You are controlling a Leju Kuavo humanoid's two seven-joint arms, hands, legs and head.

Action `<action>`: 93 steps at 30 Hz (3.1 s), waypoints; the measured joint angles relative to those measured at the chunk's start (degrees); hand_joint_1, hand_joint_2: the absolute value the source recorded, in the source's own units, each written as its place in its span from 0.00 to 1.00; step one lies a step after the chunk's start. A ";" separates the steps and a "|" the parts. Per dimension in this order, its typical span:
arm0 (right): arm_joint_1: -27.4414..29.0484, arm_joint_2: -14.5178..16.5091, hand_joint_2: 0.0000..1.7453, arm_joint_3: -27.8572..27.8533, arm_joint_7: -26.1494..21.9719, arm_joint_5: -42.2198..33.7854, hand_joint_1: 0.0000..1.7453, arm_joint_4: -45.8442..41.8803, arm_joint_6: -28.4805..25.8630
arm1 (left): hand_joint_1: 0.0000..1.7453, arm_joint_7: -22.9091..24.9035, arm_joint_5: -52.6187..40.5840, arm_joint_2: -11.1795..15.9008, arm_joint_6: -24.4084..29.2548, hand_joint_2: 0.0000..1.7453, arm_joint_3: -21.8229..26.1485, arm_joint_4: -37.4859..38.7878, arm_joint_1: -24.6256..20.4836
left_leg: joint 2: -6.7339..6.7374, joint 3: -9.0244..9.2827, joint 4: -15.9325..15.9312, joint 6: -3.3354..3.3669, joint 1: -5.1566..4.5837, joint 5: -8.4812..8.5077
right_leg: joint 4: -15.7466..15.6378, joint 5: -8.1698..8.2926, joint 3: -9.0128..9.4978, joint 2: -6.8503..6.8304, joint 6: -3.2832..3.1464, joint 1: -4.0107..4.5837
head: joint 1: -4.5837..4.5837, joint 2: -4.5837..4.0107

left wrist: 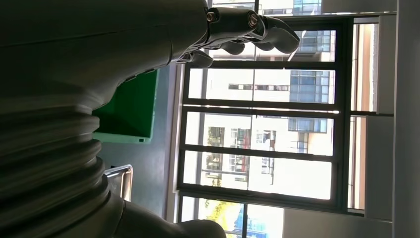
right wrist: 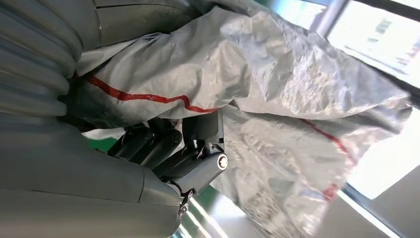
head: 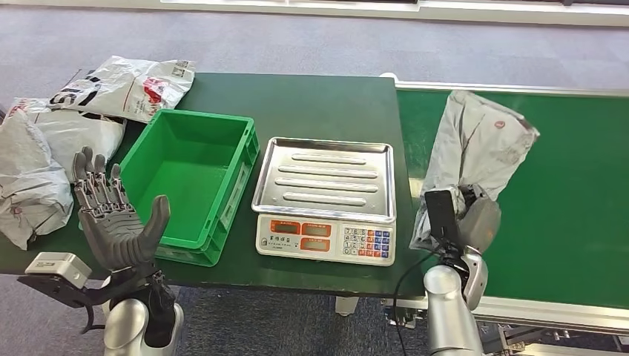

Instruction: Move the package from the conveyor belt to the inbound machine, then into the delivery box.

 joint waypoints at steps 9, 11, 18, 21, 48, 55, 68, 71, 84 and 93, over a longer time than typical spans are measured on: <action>1.09 2.17 1.00 0.29 -1.72 1.41 1.00 -19.27 -0.30 | 0.00 -0.76 -0.01 0.03 0.01 1.00 -1.01 2.31 -0.48 | -0.09 -0.04 0.00 0.02 -0.03 -0.01 | -0.01 -0.04 0.06 -0.08 0.06 -0.03 | 0.01 0.00; 0.83 2.19 1.00 1.50 -1.28 0.88 1.00 -19.31 -0.23 | 0.00 -1.02 0.01 0.04 0.03 1.00 -1.17 2.68 -0.56 | -0.09 -0.04 0.00 0.03 -0.03 -0.01 | -0.01 -0.04 0.06 -0.08 0.06 -0.04 | 0.00 0.00; -0.99 2.20 1.00 6.59 2.09 1.69 1.00 -16.31 1.13 | 0.00 -1.53 0.02 0.04 0.07 1.00 -1.62 3.53 -0.75 | -0.12 -0.14 -0.02 0.09 -0.02 0.07 | 0.02 -0.03 0.07 -0.16 0.06 -0.02 | 0.01 0.00; -4.87 2.64 1.00 12.68 7.38 4.45 1.00 -9.36 1.40 | 0.00 -2.12 0.02 0.04 0.07 1.00 -2.36 3.96 -0.98 | 0.12 -0.09 -0.02 0.08 -0.02 0.10 | 0.03 0.02 -0.05 0.04 0.03 -0.02 | 0.00 0.00; -24.16 3.94 1.00 40.29 15.92 -6.21 1.00 20.52 5.09 | 0.00 -2.52 0.09 0.17 0.06 1.00 -6.08 6.35 -2.94 | -0.27 -0.20 -0.01 0.10 -0.10 0.27 | 0.03 0.05 -0.08 -0.27 0.08 -0.01 | -0.01 0.00; -25.10 3.94 1.00 42.39 16.15 -7.02 1.00 22.30 5.03 | 0.00 -2.29 0.26 0.17 0.07 1.00 -6.08 6.33 -2.94 | -0.28 -0.20 0.00 0.10 -0.12 0.26 | 0.02 0.06 -0.08 -0.28 0.08 -0.02 | 0.00 0.00; -25.26 3.94 1.00 43.31 16.15 -7.53 1.00 23.53 4.59 | 0.00 -2.27 0.26 0.17 0.06 1.00 -6.08 6.33 -2.94 | -0.28 -0.20 0.00 0.10 -0.11 0.27 | 0.03 0.06 -0.08 -0.28 0.08 -0.02 | 0.00 0.00; -25.26 3.94 1.00 43.74 16.16 -7.90 0.37 23.65 4.39 | 0.00 -2.27 0.26 0.17 0.05 1.00 -6.08 6.33 -2.94 | -0.28 -0.20 0.00 0.10 -0.11 0.27 | 0.03 0.06 -0.08 -0.28 0.08 -0.02 | 0.00 0.00; -25.46 3.94 0.00 45.28 16.77 -10.06 0.00 24.85 2.25 | 0.00 -1.92 0.00 0.17 0.01 1.00 -6.08 5.96 -2.90 | -0.28 -0.20 0.00 0.10 -0.11 0.27 | 0.03 0.06 -0.08 -0.28 0.08 -0.02 | 0.00 0.00; -25.58 3.94 0.00 45.33 16.96 -6.03 0.00 24.95 0.02 | 0.00 -1.68 -0.21 0.17 -0.11 1.00 -6.05 5.79 -2.87 | -0.28 -0.20 0.00 0.10 -0.11 0.27 | 0.03 0.06 -0.08 -0.28 0.08 -0.02 | 0.00 0.00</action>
